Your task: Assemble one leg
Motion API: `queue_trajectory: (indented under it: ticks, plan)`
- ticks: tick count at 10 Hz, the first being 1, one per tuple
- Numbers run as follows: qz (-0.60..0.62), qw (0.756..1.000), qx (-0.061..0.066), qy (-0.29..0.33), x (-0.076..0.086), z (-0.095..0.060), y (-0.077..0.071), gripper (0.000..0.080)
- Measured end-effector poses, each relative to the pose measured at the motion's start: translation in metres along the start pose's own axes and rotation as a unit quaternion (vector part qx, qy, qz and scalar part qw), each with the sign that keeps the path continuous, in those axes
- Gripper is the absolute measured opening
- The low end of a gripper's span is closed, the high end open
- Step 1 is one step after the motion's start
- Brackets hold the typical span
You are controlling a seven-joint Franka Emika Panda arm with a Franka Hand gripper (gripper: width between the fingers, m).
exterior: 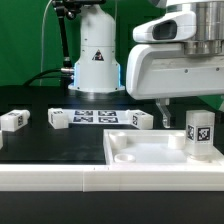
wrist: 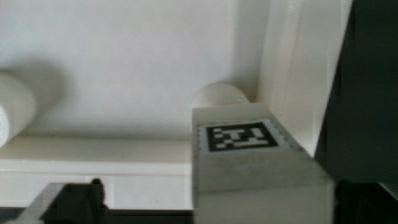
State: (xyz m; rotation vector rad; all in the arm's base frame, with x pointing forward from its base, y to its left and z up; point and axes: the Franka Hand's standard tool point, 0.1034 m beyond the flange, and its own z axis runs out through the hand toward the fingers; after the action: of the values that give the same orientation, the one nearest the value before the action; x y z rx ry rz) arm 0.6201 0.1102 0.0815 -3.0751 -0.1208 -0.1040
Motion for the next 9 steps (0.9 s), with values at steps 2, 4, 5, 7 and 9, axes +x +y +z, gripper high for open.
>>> queue_trajectory:
  ticks: [2, 4, 5, 7, 9]
  plan:
    - [0.001, 1.0, 0.0, 0.0, 0.0, 0.0, 0.0, 0.0389]
    - [0.001, 1.0, 0.0, 0.0, 0.0, 0.0, -0.0001, 0.0291]
    - [0.015, 1.0, 0.0, 0.0, 0.0, 0.0, -0.0001, 0.0291]
    - [0.036, 0.999, 0.002, 0.0, 0.0, 0.0, -0.0007, 0.0291]
    - [0.155, 0.988, 0.011, -0.002, -0.0008, 0.0016, -0.0023, 0.0291]
